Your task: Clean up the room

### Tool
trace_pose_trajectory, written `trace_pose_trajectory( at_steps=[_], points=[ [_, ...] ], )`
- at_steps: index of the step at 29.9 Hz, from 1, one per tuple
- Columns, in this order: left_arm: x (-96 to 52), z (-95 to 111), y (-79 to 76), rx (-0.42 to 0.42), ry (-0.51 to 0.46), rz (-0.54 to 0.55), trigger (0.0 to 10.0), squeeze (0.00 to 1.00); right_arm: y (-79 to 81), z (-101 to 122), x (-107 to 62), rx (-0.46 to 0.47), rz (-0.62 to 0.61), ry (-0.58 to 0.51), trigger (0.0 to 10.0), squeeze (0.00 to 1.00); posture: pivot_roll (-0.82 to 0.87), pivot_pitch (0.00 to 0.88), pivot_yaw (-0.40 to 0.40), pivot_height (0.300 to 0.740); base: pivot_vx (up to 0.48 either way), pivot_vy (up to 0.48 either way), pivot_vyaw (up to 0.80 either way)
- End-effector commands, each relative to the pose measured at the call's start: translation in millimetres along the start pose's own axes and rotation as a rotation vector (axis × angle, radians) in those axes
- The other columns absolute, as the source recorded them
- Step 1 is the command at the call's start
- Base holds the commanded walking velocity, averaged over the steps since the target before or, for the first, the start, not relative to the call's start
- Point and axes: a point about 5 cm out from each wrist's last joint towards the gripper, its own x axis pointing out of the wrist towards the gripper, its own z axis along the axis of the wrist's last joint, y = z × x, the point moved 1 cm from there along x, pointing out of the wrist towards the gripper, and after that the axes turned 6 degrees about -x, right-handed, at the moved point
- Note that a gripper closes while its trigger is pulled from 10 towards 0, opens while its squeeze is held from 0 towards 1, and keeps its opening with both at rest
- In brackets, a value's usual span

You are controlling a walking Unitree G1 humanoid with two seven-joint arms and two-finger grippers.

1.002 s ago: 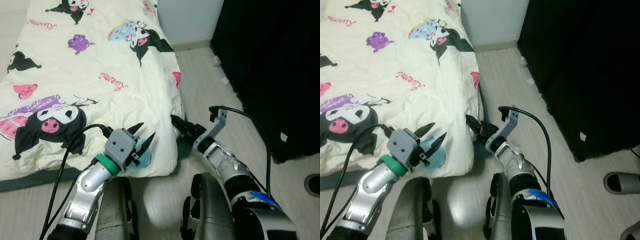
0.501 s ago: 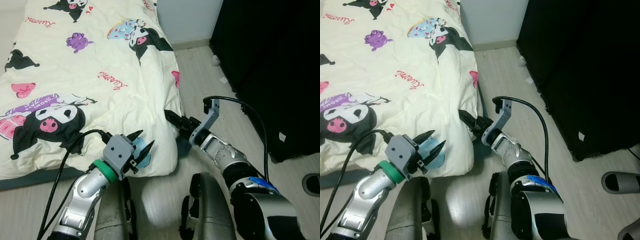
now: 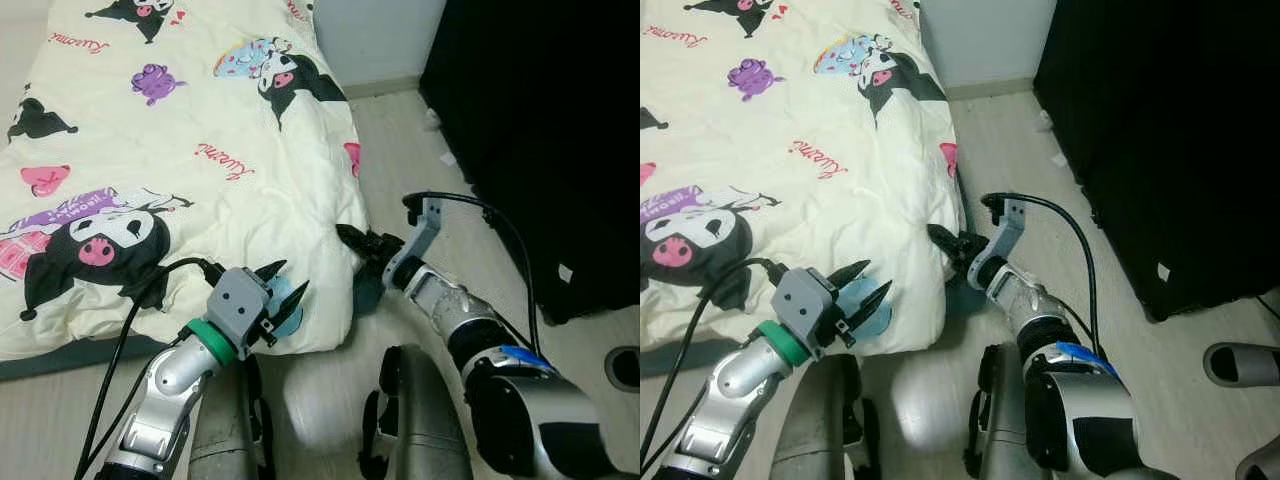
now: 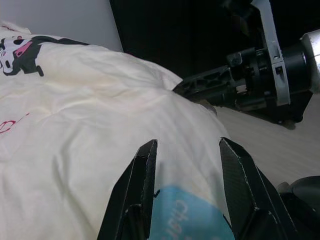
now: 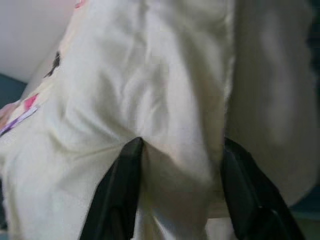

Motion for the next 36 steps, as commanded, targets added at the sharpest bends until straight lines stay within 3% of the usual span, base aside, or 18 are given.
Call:
trace_pose_trajectory(
  at_steps=[1, 21, 27, 29, 30, 31, 32, 36],
  points=[
    [-3.9, -7, -2.4, -0.005, 0.035, -0.005, 10.0, 0.0, -4.2, -5, -2.3, 0.009, -0.029, 0.011, 0.0, 0.0, 0.09, 0.286, 0.045, 0.604, 0.0, 0.0, 0.0],
    [-3.7, -6, 4.9, 0.01, 0.037, 0.031, 10.0, 0.0, -22.3, -6, -16.1, 0.031, -0.149, -0.09, 0.0, 0.0, 0.08, 0.285, 0.047, 0.604, 0.0, 0.0, 0.0],
    [-3.1, -6, 5.9, 0.012, 0.034, 0.036, 10.0, 0.0, -22.3, -3, -20.1, 0.044, -0.113, -0.126, 0.0, 0.0, 0.08, 0.283, 0.047, 0.604, 0.0, 0.0, 0.0],
    [-2.6, -5, 6.4, 0.016, 0.026, 0.039, 10.0, 0.0, -11.8, -3, -25.6, 0.042, 0.036, -0.175, 0.0, 0.0, 0.08, 0.279, 0.048, 0.604, 0.0, 0.0, 0.0],
    [-2.6, -5, 6.4, 0.016, 0.026, 0.039, 10.0, 0.0, -11.8, -3, -25.6, 0.042, 0.036, -0.175, 0.0, 0.0, 0.08, 0.279, 0.048, 0.604, 0.0, 0.0, 0.0],
    [-3.7, -4, 6.1, 0.017, 0.022, 0.039, 10.0, 0.0, -3.7, -5, -31.0, 0.035, 0.11, -0.223, 0.1, 0.67, 0.08, 0.276, 0.046, 0.604, 0.0, 0.0, 0.0],
    [-4.0, -5, 5.8, 0.018, 0.022, 0.037, 10.0, 0.0, -2.1, -5, -33.1, 0.06, 0.123, -0.251, 10.0, 1.0, 0.08, 0.274, 0.046, 0.604, 0.0, 0.0, 0.0],
    [-4.1, -5, 4.8, 0.017, 0.022, 0.035, 10.0, 0.0, -2.2, -6, -37.4, 0.109, 0.135, -0.291, 10.0, 1.0, 0.08, 0.272, 0.047, 0.604, 0.0, 0.0, 0.0]
  ],
)
